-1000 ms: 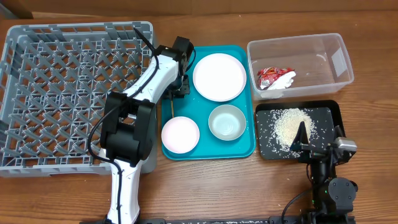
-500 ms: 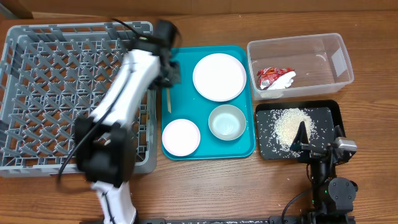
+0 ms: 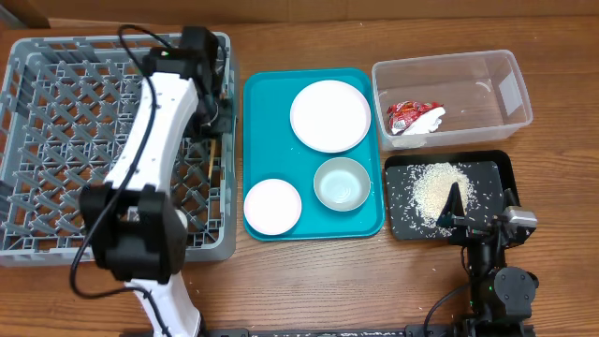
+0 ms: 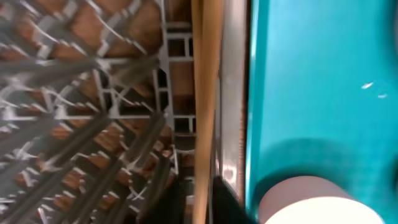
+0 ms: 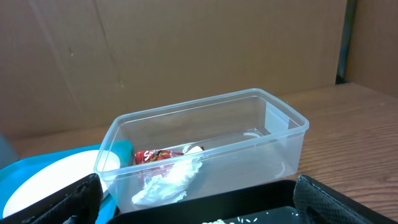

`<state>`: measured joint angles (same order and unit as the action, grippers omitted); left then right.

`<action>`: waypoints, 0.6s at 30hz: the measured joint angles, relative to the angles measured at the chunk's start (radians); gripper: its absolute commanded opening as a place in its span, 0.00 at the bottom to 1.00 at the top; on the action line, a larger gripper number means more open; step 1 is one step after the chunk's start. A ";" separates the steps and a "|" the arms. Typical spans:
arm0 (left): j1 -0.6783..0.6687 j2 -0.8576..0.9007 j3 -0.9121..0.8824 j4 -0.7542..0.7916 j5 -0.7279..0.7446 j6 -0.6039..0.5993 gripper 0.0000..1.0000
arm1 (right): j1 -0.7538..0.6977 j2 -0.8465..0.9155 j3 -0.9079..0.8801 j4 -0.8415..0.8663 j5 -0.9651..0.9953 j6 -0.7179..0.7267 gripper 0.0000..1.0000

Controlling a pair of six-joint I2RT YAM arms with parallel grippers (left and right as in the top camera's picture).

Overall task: Sort waste into correct bins and load items into the dishwasher
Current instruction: 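Grasp the small white plate on the tray with the left gripper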

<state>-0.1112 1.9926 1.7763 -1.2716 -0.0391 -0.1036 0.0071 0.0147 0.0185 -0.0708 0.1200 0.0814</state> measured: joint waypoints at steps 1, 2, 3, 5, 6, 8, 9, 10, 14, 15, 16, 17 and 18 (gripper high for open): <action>0.000 0.006 -0.003 -0.003 0.003 -0.003 0.43 | 0.000 0.000 0.000 0.000 0.000 -0.001 1.00; 0.000 0.009 -0.003 -0.009 0.009 -0.010 0.47 | 0.000 0.000 0.000 -0.001 0.000 -0.001 1.00; 0.000 0.008 -0.003 -0.011 0.016 -0.013 0.49 | 0.000 0.000 0.000 -0.001 0.000 0.000 1.00; 0.000 -0.008 -0.003 -0.012 0.047 -0.020 0.50 | 0.000 0.000 0.000 0.000 0.000 0.000 1.00; 0.000 -0.022 -0.003 -0.012 0.068 -0.024 0.50 | 0.000 0.000 0.000 0.000 0.000 0.000 1.00; -0.002 -0.054 -0.003 -0.013 0.099 -0.032 0.50 | 0.000 0.000 0.000 0.000 0.000 0.000 1.00; -0.006 -0.081 -0.003 -0.018 0.115 -0.040 0.50 | 0.000 0.000 0.000 0.000 0.000 -0.001 1.00; -0.014 -0.113 -0.003 -0.027 0.126 -0.051 0.50 | 0.000 0.000 0.000 -0.001 0.000 0.000 1.00; -0.087 -0.210 0.001 -0.086 0.137 -0.090 0.48 | 0.000 0.000 0.000 -0.001 0.000 0.000 1.00; -0.120 -0.224 0.004 -0.105 0.133 -0.108 0.46 | 0.000 0.000 0.000 0.000 0.000 0.000 1.00; -0.155 -0.232 0.005 -0.120 0.122 -0.132 0.44 | 0.000 0.000 0.000 -0.001 0.000 0.000 1.00; -0.195 -0.235 0.003 -0.133 0.104 -0.163 0.40 | 0.000 0.000 0.000 0.000 0.000 0.000 1.00; -0.232 -0.235 -0.002 -0.137 0.086 -0.186 0.39 | 0.000 0.000 0.000 0.000 0.000 -0.001 1.00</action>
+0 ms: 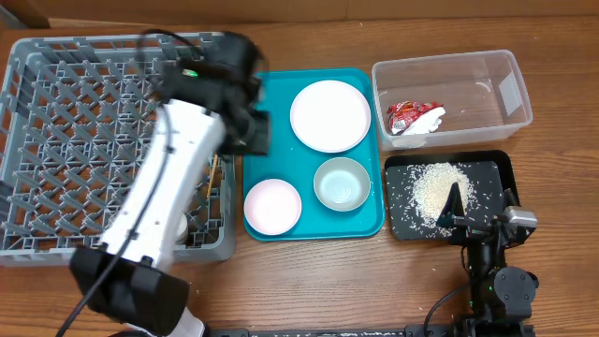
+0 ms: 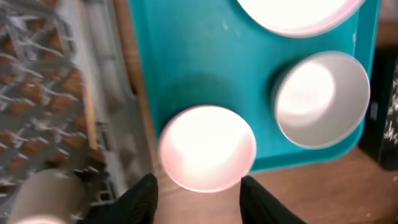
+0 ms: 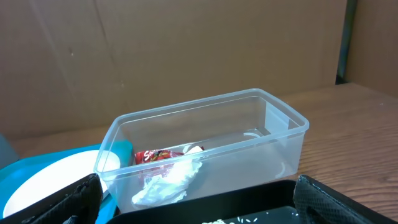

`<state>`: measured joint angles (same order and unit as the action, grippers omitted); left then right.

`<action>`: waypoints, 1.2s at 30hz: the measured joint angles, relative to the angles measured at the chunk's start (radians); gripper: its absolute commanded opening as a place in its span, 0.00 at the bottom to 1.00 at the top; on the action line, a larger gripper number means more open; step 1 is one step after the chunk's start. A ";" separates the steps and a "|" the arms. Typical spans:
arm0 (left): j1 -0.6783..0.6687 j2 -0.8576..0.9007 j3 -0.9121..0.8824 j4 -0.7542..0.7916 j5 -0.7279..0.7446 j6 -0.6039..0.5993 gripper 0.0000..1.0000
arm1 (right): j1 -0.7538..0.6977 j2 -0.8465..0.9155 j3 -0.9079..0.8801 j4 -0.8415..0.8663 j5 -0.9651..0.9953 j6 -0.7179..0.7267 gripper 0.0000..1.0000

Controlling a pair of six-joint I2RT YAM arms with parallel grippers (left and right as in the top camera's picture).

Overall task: Sort waste into correct bins and load items into the dishwasher
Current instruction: 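Grasp the small white plate on the tray with the left gripper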

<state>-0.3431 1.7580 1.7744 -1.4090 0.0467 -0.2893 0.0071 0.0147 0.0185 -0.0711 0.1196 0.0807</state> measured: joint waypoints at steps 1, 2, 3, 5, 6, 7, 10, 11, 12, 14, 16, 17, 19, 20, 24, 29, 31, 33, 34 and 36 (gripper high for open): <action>-0.036 0.000 -0.014 0.004 -0.019 -0.027 0.39 | 0.000 0.000 0.000 0.000 0.000 0.001 1.00; -0.071 0.000 -0.037 0.005 -0.044 -0.061 0.41 | 0.000 0.000 0.000 -0.001 0.000 0.000 1.00; -0.098 0.000 -0.062 0.005 -0.064 -0.095 0.43 | 0.000 0.000 0.000 0.000 0.000 0.000 1.00; -0.141 0.000 -0.129 0.011 -0.105 -0.160 0.44 | 0.000 0.000 0.000 0.000 0.000 0.000 1.00; -0.155 0.001 -0.187 0.026 -0.130 -0.203 0.43 | 0.000 0.000 0.000 0.000 0.000 0.000 1.00; -0.154 0.003 -0.227 0.056 -0.141 -0.225 0.42 | 0.000 0.000 0.000 0.000 0.000 0.000 1.00; -0.151 0.004 -0.286 0.117 -0.139 -0.243 0.39 | 0.000 0.000 0.000 -0.001 0.000 0.001 1.00; -0.150 0.004 -0.313 0.138 -0.135 -0.247 0.40 | 0.000 0.000 0.000 0.000 0.000 0.000 1.00; -0.150 0.004 -0.332 0.145 -0.134 -0.255 0.40 | 0.000 0.000 0.000 0.000 0.000 0.000 1.00; -0.150 0.004 -0.370 0.148 -0.137 -0.272 0.40 | 0.000 0.000 0.000 0.000 0.000 0.000 1.00; -0.150 0.004 -0.401 0.156 -0.144 -0.289 0.40 | 0.000 0.000 0.000 0.000 0.000 0.000 1.00; -0.150 0.004 -0.420 0.167 -0.153 -0.298 0.40 | 0.000 0.000 0.000 0.000 0.000 0.000 1.00; -0.146 0.004 -0.449 0.185 -0.164 -0.309 0.40 | 0.000 0.000 0.000 0.000 0.000 0.000 1.00; -0.145 0.004 -0.463 0.196 -0.169 -0.312 0.40 | 0.000 0.000 0.000 0.000 0.001 0.000 1.00; -0.129 0.004 -0.529 0.283 -0.183 -0.314 0.38 | 0.000 0.000 0.000 0.000 0.001 0.001 1.00; -0.119 0.004 -0.624 0.345 -0.193 -0.314 0.34 | 0.000 0.000 0.000 0.000 0.000 0.001 1.00; -0.119 0.004 -0.647 0.359 -0.194 -0.314 0.30 | 0.000 0.000 0.000 0.000 0.000 0.000 1.00; -0.119 0.004 -0.650 0.385 -0.193 -0.313 0.25 | 0.000 0.000 0.000 0.000 0.000 0.000 1.00; -0.119 0.004 -0.650 0.397 -0.192 -0.311 0.21 | 0.000 0.000 0.000 0.000 0.000 0.000 1.00; -0.119 0.004 -0.650 0.409 -0.177 -0.303 0.12 | 0.000 0.000 0.000 0.000 0.000 0.000 1.00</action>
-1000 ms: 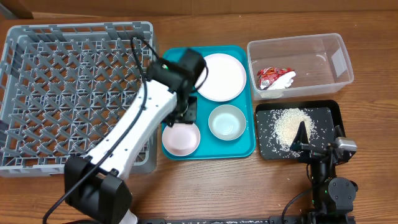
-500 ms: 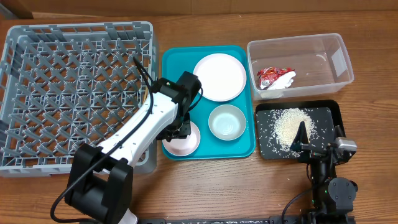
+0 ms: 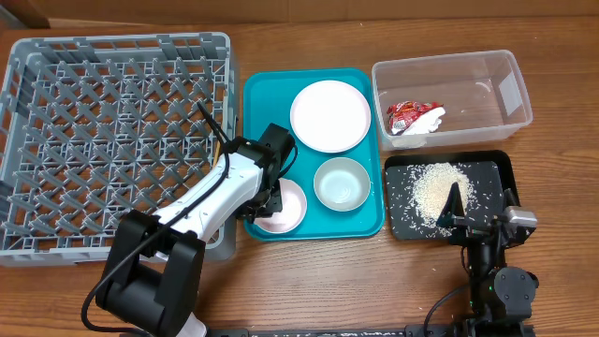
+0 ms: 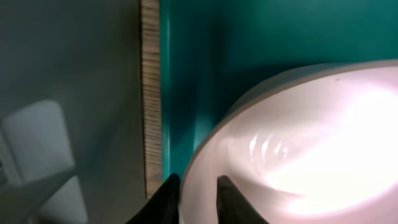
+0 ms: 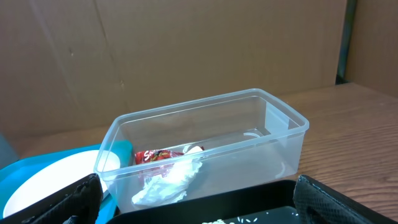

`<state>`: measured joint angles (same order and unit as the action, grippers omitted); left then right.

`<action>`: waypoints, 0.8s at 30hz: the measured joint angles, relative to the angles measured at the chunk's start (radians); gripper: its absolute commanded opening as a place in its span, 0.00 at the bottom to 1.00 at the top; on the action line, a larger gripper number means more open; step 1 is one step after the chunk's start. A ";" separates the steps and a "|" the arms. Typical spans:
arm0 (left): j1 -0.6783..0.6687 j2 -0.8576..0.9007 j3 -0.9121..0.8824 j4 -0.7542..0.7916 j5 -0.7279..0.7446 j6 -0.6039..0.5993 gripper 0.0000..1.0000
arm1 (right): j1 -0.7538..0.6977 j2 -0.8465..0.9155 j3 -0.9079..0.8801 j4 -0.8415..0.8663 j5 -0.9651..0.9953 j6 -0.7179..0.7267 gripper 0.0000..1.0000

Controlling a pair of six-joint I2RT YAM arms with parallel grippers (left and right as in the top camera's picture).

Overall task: Sort waste into correct bins and load items into the dishwasher
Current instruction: 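Grasp the small white plate on the tray with the left gripper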

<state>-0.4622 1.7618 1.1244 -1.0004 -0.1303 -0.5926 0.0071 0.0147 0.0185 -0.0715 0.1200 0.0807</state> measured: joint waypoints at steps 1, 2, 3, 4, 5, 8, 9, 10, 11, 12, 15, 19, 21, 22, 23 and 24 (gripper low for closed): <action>0.000 0.000 0.000 0.001 0.003 0.004 0.10 | 0.000 0.000 0.000 0.000 0.000 0.000 1.00; 0.000 0.000 0.000 0.003 0.007 0.005 0.06 | 0.000 0.000 0.000 0.000 0.000 0.001 1.00; 0.000 0.000 0.000 0.004 0.008 0.008 0.04 | 0.000 0.000 0.000 0.000 0.000 0.000 1.00; 0.000 0.000 0.000 0.006 0.012 0.013 0.04 | 0.000 0.000 0.000 0.000 0.000 0.000 1.00; 0.000 0.000 0.001 0.008 0.014 0.012 0.04 | 0.000 0.000 0.000 0.000 0.000 0.000 1.00; 0.000 0.000 0.011 0.004 0.021 0.023 0.04 | 0.000 0.000 0.000 0.000 0.000 0.000 1.00; 0.000 0.000 0.019 -0.004 0.021 0.023 0.04 | 0.000 0.000 0.000 0.000 0.000 0.000 1.00; 0.000 0.000 0.030 -0.019 0.021 0.024 0.04 | 0.000 0.000 0.000 0.000 0.000 0.001 1.00; 0.000 0.000 0.043 -0.039 0.021 0.026 0.04 | 0.000 0.000 0.000 0.000 0.000 0.000 1.00; -0.001 0.000 0.065 -0.069 0.016 0.026 0.04 | 0.000 0.000 0.000 0.000 0.000 0.000 1.00; -0.001 0.000 0.158 -0.177 -0.026 0.027 0.04 | 0.000 0.000 0.000 0.000 0.000 0.000 1.00; -0.001 -0.010 0.345 -0.340 -0.150 0.026 0.04 | 0.000 0.000 0.000 0.001 0.000 0.000 1.00; -0.001 -0.026 0.431 -0.431 -0.246 0.014 0.04 | 0.000 0.000 0.000 0.002 0.000 0.000 1.00; -0.001 -0.037 0.479 -0.488 -0.309 0.006 0.04 | 0.000 0.000 0.000 0.001 0.000 0.000 1.00; 0.000 -0.050 0.515 -0.522 -0.362 -0.003 0.04 | 0.000 0.000 0.000 0.001 0.000 0.000 1.00; 0.000 -0.059 0.552 -0.564 -0.420 -0.011 0.04 | 0.000 0.000 0.000 0.001 0.000 0.000 1.00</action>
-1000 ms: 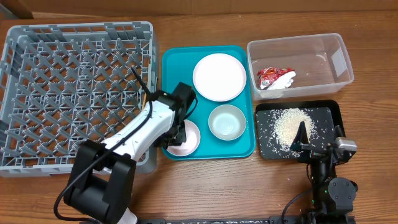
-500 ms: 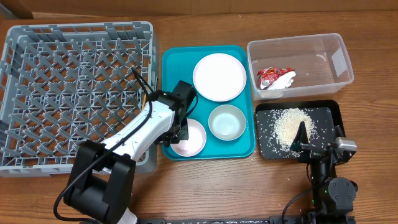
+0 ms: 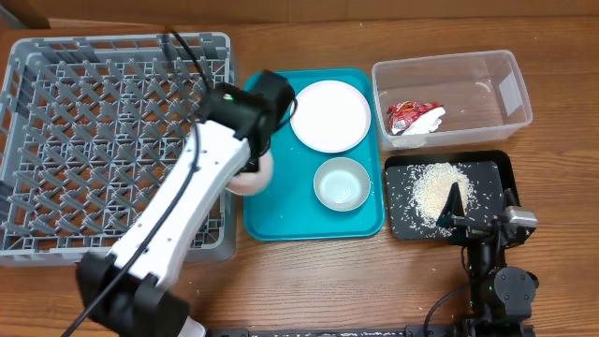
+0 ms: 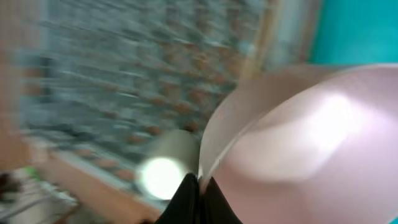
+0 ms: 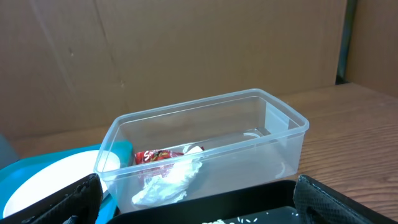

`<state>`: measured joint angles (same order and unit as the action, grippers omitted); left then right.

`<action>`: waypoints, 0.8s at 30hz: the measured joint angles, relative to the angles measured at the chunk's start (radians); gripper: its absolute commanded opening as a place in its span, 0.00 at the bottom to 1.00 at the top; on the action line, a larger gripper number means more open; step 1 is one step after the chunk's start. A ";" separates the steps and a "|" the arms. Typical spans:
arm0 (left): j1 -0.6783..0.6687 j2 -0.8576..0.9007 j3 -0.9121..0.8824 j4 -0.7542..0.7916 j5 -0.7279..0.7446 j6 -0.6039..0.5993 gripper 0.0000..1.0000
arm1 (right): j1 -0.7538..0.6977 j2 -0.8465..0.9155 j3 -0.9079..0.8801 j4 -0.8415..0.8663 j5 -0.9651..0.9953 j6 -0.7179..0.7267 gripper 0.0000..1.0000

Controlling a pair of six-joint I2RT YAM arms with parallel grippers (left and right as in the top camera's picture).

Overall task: Sort waste into correct bins and load items into the dishwasher
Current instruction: 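Grasp the small white plate on the tray with the left gripper, then place the small plate upright in the dish rack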

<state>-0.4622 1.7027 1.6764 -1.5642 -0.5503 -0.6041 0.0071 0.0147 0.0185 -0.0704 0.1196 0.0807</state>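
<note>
My left gripper (image 4: pixel 199 186) is shut on the rim of a small white plate (image 4: pixel 298 143). It holds the plate (image 3: pixel 254 175) tilted and lifted at the seam between the grey dish rack (image 3: pixel 56 140) and the teal tray (image 3: pixel 281 220). A large white plate (image 3: pixel 329 114) and a pale bowl (image 3: pixel 341 183) remain on the tray. The rack behind the plate is blurred in the left wrist view. My right gripper (image 3: pixel 458 212) rests open at the black tray (image 3: pixel 496 168), which holds scattered rice (image 3: pixel 433 190).
A clear bin (image 3: pixel 510 89) at the back right holds a red wrapper (image 3: pixel 406 115) and a crumpled tissue (image 5: pixel 168 183). Cardboard walls stand behind the table. My left arm lies across the rack's right side.
My left gripper has lifted the small plate off the tray's front left corner and now holds it tilted, higher up beside the rack's right edge. The right arm is unchanged.
My left gripper was first at the rack's right edge by a wooden stick. Then it hung open over the tray above the small plate. Then it was down at that plate's rim. Now it holds the plate raised beside the rack.
</note>
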 measured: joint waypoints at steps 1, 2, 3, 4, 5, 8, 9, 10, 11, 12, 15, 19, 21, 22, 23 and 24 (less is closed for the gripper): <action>0.000 -0.010 0.024 -0.031 -0.052 -0.007 0.04 | 0.000 0.000 0.000 0.000 0.000 0.000 1.00; 0.000 -0.017 0.047 -0.073 -0.114 -0.020 0.04 | 0.000 0.000 0.000 0.000 0.000 0.000 1.00; 0.000 -0.024 0.056 -0.104 -0.172 -0.033 0.04 | 0.000 0.000 0.000 -0.001 0.000 0.000 1.00; 0.003 -0.032 0.057 -0.120 -0.230 -0.045 0.04 | 0.000 0.000 0.000 -0.001 0.000 0.000 1.00; 0.007 -0.034 0.057 -0.125 -0.280 -0.055 0.04 | 0.000 0.000 0.000 -0.001 0.000 0.000 1.00; 0.039 -0.024 0.055 -0.122 -0.413 -0.105 0.04 | 0.000 0.000 0.000 -0.001 0.000 0.000 1.00; 0.050 -0.020 0.052 -0.120 -0.437 -0.117 0.04 | 0.000 0.000 0.000 -0.001 0.000 0.000 1.00; 0.071 -0.012 0.044 -0.112 -0.476 -0.132 0.04 | 0.000 0.000 0.000 -0.001 0.000 0.000 1.00; 0.090 -0.002 0.036 -0.100 -0.500 -0.141 0.04 | 0.000 0.000 0.000 0.000 0.000 0.000 1.00; 0.102 0.007 0.030 -0.086 -0.517 -0.147 0.04 | 0.000 0.000 0.000 0.000 0.000 0.000 1.00; 0.145 0.065 0.016 -0.038 -0.569 -0.160 0.04 | 0.000 0.000 0.000 -0.001 0.000 0.000 1.00; 0.166 0.188 0.008 -0.014 -0.631 -0.176 0.04 | 0.000 0.000 0.000 -0.001 0.000 0.000 1.00; 0.165 0.241 0.003 -0.002 -0.654 -0.180 0.04 | 0.000 0.000 0.000 -0.001 0.000 0.000 1.00; 0.163 0.267 0.000 0.005 -0.664 -0.180 0.04 | 0.000 0.000 0.000 0.000 0.000 0.000 1.00; 0.163 0.284 -0.002 0.008 -0.670 -0.181 0.04 | 0.000 0.000 0.000 0.000 0.000 0.000 1.00; 0.163 0.301 -0.003 0.010 -0.677 -0.182 0.04 | 0.000 0.000 0.000 0.000 0.000 0.000 1.00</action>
<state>-0.2993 2.0037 1.6737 -1.5543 -1.2274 -0.7864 0.0071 0.0147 0.0185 -0.0704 0.1196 0.0811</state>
